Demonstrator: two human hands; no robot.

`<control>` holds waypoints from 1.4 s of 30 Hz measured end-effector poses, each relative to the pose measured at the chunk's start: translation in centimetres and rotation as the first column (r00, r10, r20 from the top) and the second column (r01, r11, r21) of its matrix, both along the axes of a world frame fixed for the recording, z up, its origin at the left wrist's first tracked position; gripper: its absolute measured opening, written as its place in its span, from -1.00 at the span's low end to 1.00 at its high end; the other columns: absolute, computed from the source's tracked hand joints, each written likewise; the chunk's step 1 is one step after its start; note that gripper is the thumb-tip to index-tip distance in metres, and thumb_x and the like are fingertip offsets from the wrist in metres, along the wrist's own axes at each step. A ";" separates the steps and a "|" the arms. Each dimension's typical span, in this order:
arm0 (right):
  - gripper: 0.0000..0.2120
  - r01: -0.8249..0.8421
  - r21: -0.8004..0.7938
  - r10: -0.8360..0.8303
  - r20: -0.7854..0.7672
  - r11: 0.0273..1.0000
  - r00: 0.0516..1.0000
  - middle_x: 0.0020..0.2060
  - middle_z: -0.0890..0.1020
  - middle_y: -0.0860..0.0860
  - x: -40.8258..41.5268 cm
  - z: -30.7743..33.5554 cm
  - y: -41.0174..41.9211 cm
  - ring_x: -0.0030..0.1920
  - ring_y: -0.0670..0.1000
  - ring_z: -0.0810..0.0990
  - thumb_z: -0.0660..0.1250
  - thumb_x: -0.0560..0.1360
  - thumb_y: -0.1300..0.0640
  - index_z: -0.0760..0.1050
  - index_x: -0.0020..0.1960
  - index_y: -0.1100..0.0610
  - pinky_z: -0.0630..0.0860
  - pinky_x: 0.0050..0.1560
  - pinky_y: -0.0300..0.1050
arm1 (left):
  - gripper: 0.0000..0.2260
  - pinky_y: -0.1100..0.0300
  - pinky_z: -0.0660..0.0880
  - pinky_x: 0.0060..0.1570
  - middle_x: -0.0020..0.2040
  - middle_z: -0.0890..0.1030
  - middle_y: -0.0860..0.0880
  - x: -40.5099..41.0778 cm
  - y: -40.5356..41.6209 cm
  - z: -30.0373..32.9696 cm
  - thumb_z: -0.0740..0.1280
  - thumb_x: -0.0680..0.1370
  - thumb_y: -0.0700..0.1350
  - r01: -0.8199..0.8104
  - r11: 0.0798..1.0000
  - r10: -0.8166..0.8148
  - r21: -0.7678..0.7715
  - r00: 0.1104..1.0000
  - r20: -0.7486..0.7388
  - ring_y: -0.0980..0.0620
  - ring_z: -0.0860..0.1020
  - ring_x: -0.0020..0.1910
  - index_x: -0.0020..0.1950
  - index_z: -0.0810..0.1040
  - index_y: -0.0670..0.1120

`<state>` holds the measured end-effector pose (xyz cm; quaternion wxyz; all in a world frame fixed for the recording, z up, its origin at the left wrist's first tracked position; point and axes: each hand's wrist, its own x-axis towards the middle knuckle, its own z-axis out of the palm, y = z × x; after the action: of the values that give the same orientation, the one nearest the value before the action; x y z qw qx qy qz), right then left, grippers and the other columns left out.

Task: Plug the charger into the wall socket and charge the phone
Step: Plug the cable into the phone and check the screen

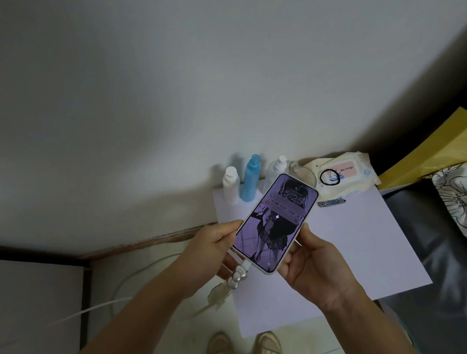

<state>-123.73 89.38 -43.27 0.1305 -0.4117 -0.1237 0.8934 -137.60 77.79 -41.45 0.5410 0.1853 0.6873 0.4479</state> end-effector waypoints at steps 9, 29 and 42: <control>-0.75 -0.412 0.196 0.222 0.602 0.890 0.767 -0.13 0.67 0.20 4.0 -3.6 0.8 -0.12 0.21 0.66 0.12 0.60 0.10 0.52 -0.05 0.18 0.58 -0.19 0.01 | -0.65 0.37 0.43 -0.55 -0.51 0.54 0.05 0.1 -0.8 -7.5 0.01 0.60 -0.27 0.128 0.985 -0.142 -0.116 0.983 -0.118 0.19 0.50 -0.56 -0.03 0.59 -0.08; -0.77 -0.990 0.140 0.307 0.941 0.029 0.142 -0.10 0.63 -0.01 7.7 -10.0 -0.6 -0.22 -0.08 0.51 0.12 0.55 0.14 0.45 0.15 0.03 0.42 -0.12 -0.32 | -0.89 0.20 0.31 -0.35 -0.35 0.38 0.03 2.8 1.3 -17.0 0.03 0.56 -0.22 0.172 0.877 -0.402 -0.449 0.774 -0.489 0.02 0.39 -0.32 -0.14 0.29 -0.08; -0.70 -0.961 0.187 0.231 0.963 -0.204 0.139 0.11 0.61 0.03 6.8 -8.0 -0.4 0.07 0.00 0.57 0.07 0.58 0.12 0.37 0.28 0.04 0.44 0.10 -0.21 | -0.92 0.17 0.49 -0.09 0.03 0.52 -0.06 3.0 0.8 -12.3 0.27 0.52 -0.15 0.180 0.748 -0.620 -0.639 0.534 -0.575 -0.03 0.58 -0.06 -0.07 0.37 -0.04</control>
<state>-116.94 88.94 -51.23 -0.2532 -0.3836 -0.8199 0.3413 -134.56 78.60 -53.72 0.3200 0.3650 0.8742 -0.0133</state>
